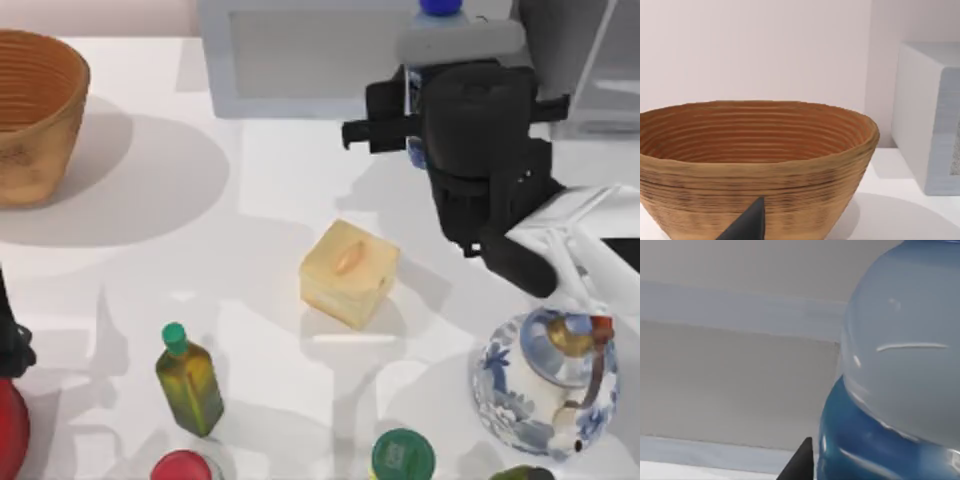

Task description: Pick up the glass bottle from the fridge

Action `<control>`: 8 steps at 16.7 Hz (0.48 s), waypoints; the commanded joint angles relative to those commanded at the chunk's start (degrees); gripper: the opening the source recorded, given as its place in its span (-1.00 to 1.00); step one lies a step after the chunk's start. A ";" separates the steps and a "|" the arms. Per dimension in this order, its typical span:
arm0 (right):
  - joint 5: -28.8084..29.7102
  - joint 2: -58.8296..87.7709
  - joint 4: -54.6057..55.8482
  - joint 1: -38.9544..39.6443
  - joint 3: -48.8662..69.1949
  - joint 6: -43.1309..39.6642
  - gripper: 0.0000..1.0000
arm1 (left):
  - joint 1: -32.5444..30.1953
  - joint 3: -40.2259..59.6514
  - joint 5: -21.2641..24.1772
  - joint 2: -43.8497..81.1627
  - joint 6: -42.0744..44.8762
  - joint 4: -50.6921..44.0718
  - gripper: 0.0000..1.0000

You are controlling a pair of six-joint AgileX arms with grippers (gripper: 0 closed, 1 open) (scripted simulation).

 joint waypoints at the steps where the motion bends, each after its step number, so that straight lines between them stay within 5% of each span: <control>1: 2.18 5.62 2.06 1.93 3.54 -0.26 -1.00 | 0.00 0.00 0.00 0.00 0.00 0.00 1.00; 8: 14.15 32.46 16.08 11.84 25.77 -3.26 -1.00 | 0.00 0.00 0.00 0.00 0.00 0.00 1.00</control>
